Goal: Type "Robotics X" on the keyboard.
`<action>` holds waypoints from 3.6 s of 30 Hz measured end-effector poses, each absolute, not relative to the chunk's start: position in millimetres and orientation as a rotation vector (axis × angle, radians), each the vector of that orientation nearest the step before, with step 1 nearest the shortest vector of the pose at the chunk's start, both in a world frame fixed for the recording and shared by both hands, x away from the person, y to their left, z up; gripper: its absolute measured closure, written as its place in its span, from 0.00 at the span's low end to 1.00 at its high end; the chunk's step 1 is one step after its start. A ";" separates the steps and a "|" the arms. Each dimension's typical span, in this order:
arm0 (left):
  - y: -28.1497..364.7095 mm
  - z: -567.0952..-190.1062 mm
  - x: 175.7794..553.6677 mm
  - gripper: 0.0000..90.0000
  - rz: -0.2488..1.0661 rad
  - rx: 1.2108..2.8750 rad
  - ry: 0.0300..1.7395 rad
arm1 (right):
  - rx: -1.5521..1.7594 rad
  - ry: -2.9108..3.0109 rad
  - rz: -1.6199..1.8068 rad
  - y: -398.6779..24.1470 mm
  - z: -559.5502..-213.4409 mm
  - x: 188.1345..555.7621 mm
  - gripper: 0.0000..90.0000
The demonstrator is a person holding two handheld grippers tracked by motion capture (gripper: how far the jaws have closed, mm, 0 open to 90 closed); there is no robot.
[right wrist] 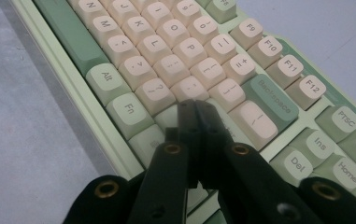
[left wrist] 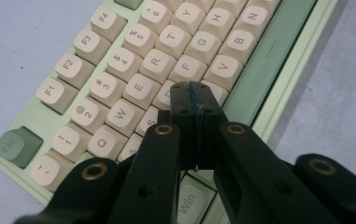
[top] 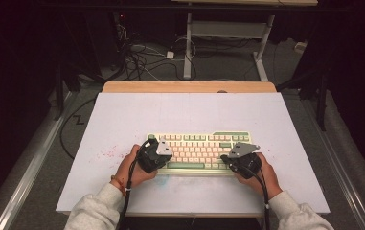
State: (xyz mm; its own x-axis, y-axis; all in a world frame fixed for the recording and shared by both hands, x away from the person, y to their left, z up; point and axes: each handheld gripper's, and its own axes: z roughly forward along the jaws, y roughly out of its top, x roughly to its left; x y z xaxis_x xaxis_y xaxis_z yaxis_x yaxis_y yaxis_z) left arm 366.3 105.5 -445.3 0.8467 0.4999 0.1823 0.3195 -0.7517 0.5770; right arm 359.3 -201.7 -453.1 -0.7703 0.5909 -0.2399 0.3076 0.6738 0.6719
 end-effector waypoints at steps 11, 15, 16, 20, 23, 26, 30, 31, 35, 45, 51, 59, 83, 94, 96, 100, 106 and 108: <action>104.3 -437.2 360.5 0.97 0.478 2.457 0.586 | 0.700 2.444 0.866 -202.8 -449.3 358.4 1.00; 108.3 -431.0 358.3 0.96 0.500 2.429 0.586 | 0.696 2.413 0.915 -204.3 -439.3 354.6 1.00; 108.8 -430.9 358.0 0.96 0.507 2.426 0.586 | 0.691 2.405 0.922 -204.3 -436.9 353.5 1.00; 109.8 -430.9 357.9 0.93 0.526 2.417 0.586 | 0.685 2.389 0.942 -204.5 -431.4 351.2 1.00; 110.7 -430.8 356.9 0.88 0.539 2.404 0.578 | 0.689 2.385 0.951 -204.9 -430.1 350.6 1.00; 111.7 -431.0 356.0 0.83 0.558 2.387 0.578 | 0.697 2.374 0.972 -205.8 -428.6 350.5 1.00; 112.8 -431.0 355.3 0.77 0.576 2.361 0.580 | 0.698 2.358 0.985 -206.7 -426.7 350.3 0.98; 112.7 -431.1 355.0 0.75 0.583 2.358 0.580 | 0.700 2.355 0.988 -206.8 -426.2 350.2 0.97; 111.6 -432.1 353.4 0.66 0.617 2.346 0.589 | 0.703 2.347 1.000 -207.5 -424.4 349.8 0.95; 109.4 -433.1 350.2 0.40 0.650 2.311 0.582 | 0.729 2.304 1.030 -208.8 -421.9 352.1 0.71; 109.9 -435.2 351.9 0.27 0.659 2.286 0.603 | 0.746 2.273 1.043 -206.5 -424.3 357.1 0.51; 107.0 -436.1 348.5 0.19 0.695 2.264 0.592 | 0.767 2.220 1.025 -203.2 -426.0 356.7 0.31; 108.8 -425.3 327.2 0.19 0.756 2.225 0.548 | 0.696 2.147 1.015 -198.6 -415.5 331.1 0.22; 115.7 -422.8 317.0 0.19 0.782 2.227 0.521 | 0.690 2.128 0.993 -206.3 -410.9 323.8 0.22; 116.9 -422.7 316.2 0.19 0.784 2.224 0.525 | 0.693 2.123 0.988 -207.7 -410.6 322.5 0.22; 118.7 -423.7 314.6 0.19 0.795 2.229 0.519 | 0.695 2.123 0.985 -211.0 -409.8 319.9 0.22; 120.5 -423.1 309.9 0.19 0.825 2.238 0.507 | 0.687 2.119 0.973 -214.0 -409.2 315.4 0.22; 121.7 -422.5 307.3 0.19 0.820 2.234 0.505 | 0.681 2.117 0.972 -214.5 -408.8 313.3 0.22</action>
State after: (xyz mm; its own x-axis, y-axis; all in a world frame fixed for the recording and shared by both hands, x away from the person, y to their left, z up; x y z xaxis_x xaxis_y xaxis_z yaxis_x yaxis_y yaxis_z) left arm 307.3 121.7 -422.5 0.7245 0.5548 0.4091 0.1161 -0.6832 0.7210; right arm 313.3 -214.5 -408.8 -0.6174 0.6920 -0.3742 0.1673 0.5803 0.7970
